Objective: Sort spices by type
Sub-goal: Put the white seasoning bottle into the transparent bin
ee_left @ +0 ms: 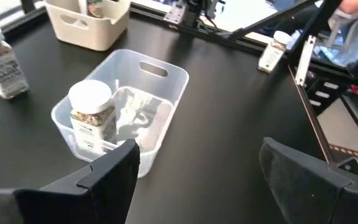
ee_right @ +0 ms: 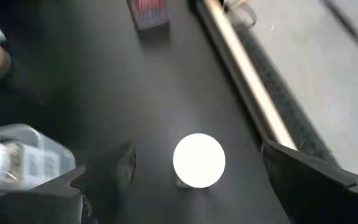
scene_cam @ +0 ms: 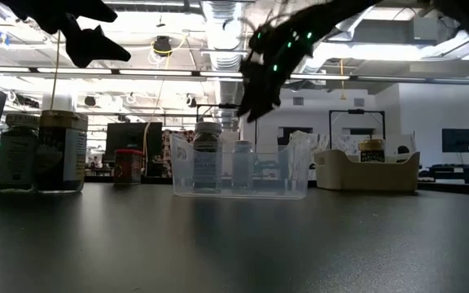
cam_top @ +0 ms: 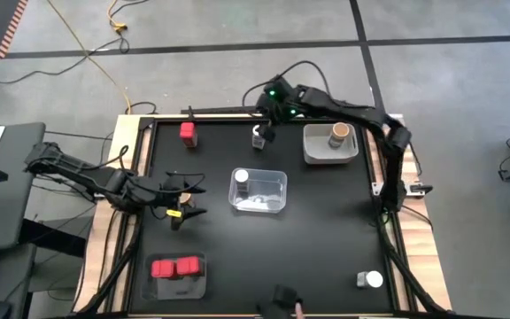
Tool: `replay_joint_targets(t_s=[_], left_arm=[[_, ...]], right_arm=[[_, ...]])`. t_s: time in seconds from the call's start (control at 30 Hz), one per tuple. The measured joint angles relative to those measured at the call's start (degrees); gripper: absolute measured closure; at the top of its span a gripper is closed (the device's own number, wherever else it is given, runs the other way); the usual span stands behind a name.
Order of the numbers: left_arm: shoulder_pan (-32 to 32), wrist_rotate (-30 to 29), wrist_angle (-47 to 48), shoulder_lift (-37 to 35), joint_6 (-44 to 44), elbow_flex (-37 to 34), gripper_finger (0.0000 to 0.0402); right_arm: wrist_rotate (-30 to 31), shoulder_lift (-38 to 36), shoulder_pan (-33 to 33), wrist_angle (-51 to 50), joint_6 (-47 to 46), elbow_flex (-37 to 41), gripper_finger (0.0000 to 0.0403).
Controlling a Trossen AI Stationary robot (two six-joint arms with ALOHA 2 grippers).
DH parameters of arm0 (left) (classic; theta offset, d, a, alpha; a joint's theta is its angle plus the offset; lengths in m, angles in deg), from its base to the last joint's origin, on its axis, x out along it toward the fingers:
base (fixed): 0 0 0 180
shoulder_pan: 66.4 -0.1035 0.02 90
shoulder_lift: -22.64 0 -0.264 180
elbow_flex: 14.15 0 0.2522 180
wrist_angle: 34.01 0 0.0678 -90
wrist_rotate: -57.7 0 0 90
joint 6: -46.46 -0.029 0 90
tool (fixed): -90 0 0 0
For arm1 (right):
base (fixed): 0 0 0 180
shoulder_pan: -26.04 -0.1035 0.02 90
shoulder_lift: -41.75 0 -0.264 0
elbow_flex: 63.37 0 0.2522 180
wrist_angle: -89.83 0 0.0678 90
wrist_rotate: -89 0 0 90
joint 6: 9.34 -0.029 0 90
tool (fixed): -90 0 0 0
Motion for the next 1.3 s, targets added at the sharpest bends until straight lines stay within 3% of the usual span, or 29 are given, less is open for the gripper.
replay_joint_targets(t_s=[0.63, 0.73, 1.0, 1.17, 1.3], left_arm=[[-0.1, -2.9, 0.0, 0.0, 0.5, 0.0, 0.0084], [-0.1, -2.9, 0.2, 0.0, 0.5, 0.0, 0.0084], [-0.1, -2.9, 1.0, 0.0, -0.2, 0.0, 0.0084], [-0.1, -2.9, 1.0, 0.0, -0.1, 0.0, 0.0084], [-0.1, -2.8, 1.1, 0.0, -0.1, 0.0, 0.0084]], right_arm=[[-1.3, 10.7, 1.3, 2.4, 5.7, 0.1, 0.004], [-1.4, 10.8, 1.0, 3.5, 6.2, -0.1, 0.0065], [-1.4, 11.3, 0.5, 0.9, 6.2, 0.0, 0.0188], [-1.4, 9.0, 0.5, -0.9, 1.9, 0.1, 0.0188], [-1.2, 2.7, -0.4, -4.7, -1.3, 0.1, 0.0188]])
